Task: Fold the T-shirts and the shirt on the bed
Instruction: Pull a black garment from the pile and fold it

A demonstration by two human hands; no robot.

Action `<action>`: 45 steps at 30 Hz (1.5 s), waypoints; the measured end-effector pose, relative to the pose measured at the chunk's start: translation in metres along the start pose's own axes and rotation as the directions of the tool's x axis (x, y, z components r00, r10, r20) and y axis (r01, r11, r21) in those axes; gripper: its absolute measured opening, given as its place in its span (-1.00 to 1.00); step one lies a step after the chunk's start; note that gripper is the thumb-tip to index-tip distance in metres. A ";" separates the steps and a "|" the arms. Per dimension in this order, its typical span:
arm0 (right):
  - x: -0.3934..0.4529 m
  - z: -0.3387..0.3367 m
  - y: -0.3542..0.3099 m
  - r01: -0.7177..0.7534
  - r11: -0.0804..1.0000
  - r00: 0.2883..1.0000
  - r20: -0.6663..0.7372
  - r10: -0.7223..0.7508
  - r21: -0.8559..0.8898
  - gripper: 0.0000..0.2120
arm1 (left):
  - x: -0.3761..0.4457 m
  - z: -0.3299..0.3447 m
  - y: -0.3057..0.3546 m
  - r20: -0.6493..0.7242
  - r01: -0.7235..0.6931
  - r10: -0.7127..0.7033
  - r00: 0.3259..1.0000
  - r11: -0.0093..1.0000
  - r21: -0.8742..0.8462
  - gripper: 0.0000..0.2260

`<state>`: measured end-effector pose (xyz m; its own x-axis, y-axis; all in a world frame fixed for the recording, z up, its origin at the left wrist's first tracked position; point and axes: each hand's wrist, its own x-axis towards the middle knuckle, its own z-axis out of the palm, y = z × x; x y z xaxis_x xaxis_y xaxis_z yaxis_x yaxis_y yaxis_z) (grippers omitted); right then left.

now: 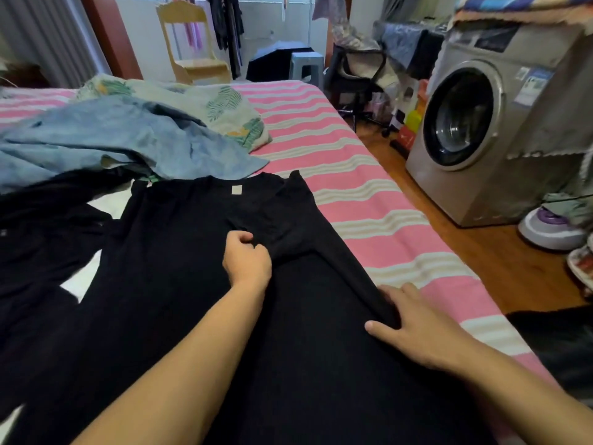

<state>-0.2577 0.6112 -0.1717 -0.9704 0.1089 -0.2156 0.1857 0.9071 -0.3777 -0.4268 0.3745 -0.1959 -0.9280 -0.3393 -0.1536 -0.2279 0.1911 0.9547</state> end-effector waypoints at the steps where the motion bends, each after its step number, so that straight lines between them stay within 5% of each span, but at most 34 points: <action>1: 0.001 0.003 0.000 0.005 1.000 1.000 -0.012 -0.006 -0.028 -0.36 | -0.008 -0.007 -0.005 0.083 0.051 -0.051 0.995 0.999 0.006 -0.81; 4: 0.004 0.010 -0.001 0.012 0.998 0.999 -0.038 -0.015 -0.065 -0.31 | -0.017 -0.022 -0.001 0.307 0.214 -0.227 0.924 0.974 0.077 -0.91; 10: -0.003 0.009 -0.001 -0.043 0.999 0.996 -0.081 0.044 0.012 -0.44 | -0.011 -0.014 0.014 0.362 0.482 -0.427 0.829 0.873 -0.073 -0.83; 13: -0.025 0.001 -0.004 -0.163 0.984 0.984 -0.059 0.167 0.077 -0.67 | -0.006 0.001 0.015 0.383 0.538 -0.450 0.807 0.827 -0.163 -0.80; 18: -0.105 0.007 0.016 -0.322 0.946 0.944 0.086 0.318 0.039 -0.71 | 0.019 0.003 0.021 0.460 0.550 -0.391 0.797 0.784 -0.287 -0.95; 20: -0.132 0.004 0.018 -0.327 0.945 0.941 0.098 0.324 0.017 -0.78 | 0.034 -0.007 0.026 0.463 0.516 -0.352 0.814 0.804 -0.297 -0.78; 25: -0.162 -0.022 -0.045 -0.031 0.990 0.997 -0.060 0.040 0.137 -0.80 | 0.030 -0.059 0.097 0.458 0.351 -0.178 0.871 0.878 -0.326 -0.79; 30: -0.167 0.003 -0.144 0.205 0.932 0.972 0.053 -0.230 0.300 -0.75 | 0.051 -0.127 0.126 0.394 0.217 -0.046 0.918 0.890 -0.402 -0.73; 33: -0.169 0.048 -0.175 0.122 0.910 0.906 0.330 -0.265 0.396 -0.48 | 0.041 -0.160 0.100 0.486 0.222 -0.126 0.865 0.964 -0.146 -0.72; 35: -0.174 0.068 -0.180 0.125 0.909 0.857 0.419 -0.301 0.398 -0.56 | 0.022 -0.176 0.065 0.448 0.208 -0.239 0.861 0.971 0.117 -0.59; 38: -0.165 0.076 -0.150 0.142 0.965 0.986 0.055 -0.158 0.221 -0.89 | -0.024 -0.197 0.016 0.404 0.161 -0.249 0.880 0.958 0.239 -0.56; 40: -0.156 0.070 -0.116 -0.041 0.997 0.983 -0.177 0.052 0.069 -0.88 | -0.065 -0.214 -0.010 0.459 0.185 -0.302 0.836 0.941 0.283 -0.69; 42: -0.153 0.066 -0.088 -0.246 0.961 0.950 -0.167 0.265 0.127 -0.79 | -0.111 -0.231 -0.029 0.519 0.160 -0.387 0.762 0.890 0.428 -0.75; 45: -0.169 0.075 -0.080 -0.426 0.797 0.902 0.127 0.414 0.429 -0.60 | -0.174 -0.247 -0.052 0.569 0.108 -0.521 0.636 0.790 0.603 -0.67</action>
<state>-0.0966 0.4897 -0.1724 -0.7784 0.4220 -0.4648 0.6275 0.5017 -0.5954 -0.1811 0.1963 -0.1565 -0.6393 0.2086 -0.7401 -0.4578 0.6702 0.5842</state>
